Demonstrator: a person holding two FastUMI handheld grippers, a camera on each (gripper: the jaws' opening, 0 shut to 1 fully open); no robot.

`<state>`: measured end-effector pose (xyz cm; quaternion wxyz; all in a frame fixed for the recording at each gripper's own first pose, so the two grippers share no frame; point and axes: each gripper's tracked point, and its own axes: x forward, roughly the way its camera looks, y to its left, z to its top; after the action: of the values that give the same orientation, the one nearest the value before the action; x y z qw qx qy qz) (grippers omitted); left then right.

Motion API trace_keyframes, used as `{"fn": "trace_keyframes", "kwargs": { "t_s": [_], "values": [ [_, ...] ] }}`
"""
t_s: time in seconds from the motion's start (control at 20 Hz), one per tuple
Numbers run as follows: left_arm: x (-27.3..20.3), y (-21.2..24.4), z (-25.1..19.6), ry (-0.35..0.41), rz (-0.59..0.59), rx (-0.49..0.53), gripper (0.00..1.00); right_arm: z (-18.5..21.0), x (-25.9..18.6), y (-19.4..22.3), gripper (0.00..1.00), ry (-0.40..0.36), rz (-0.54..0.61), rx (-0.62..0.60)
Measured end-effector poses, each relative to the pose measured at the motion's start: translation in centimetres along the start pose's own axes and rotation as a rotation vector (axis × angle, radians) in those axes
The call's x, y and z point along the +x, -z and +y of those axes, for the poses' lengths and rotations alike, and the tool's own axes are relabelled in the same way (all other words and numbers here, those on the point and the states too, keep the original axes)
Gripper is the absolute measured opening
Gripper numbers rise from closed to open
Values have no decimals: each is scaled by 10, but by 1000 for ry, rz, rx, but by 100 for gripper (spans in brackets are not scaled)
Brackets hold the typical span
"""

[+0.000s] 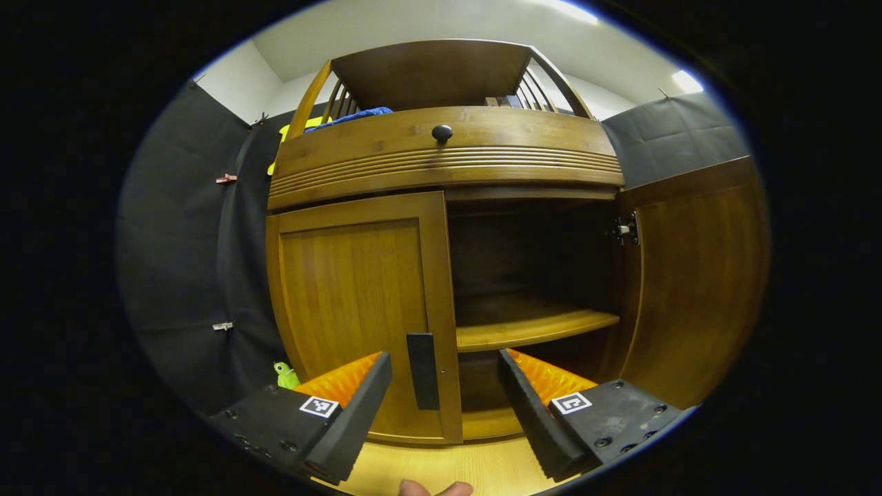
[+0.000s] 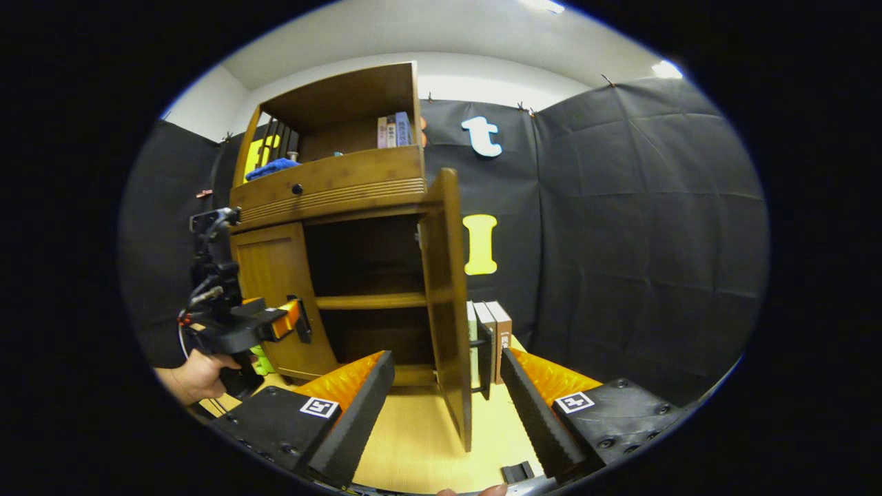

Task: Open the right door of the double-door shoe cabinet with the right hand, and open the left door with the left hand.

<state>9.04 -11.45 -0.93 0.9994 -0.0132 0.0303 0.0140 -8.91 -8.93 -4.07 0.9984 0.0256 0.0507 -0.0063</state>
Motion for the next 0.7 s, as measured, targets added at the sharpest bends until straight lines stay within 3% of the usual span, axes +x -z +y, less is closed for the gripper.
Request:
{"fn": "trace_keyframes", "kwargs": {
  "t_s": [0.15, 0.3, 0.45, 0.7],
  "values": [
    [19, 12, 4, -2, 11, -3, 92, 29, 4, -2, 98, -21, 4, 32],
    [41, 27, 11, -8, 45, -23, 99, 52, 13, 0, 98, -39, 7, 61],
    [61, 42, 22, -28, 75, -46, 93, 67, 23, -5, 98, -43, -5, 42],
    [88, 67, 24, -13, 117, -38, 71, 75, 40, -9, 98, -27, -17, 17]
  ]
}}
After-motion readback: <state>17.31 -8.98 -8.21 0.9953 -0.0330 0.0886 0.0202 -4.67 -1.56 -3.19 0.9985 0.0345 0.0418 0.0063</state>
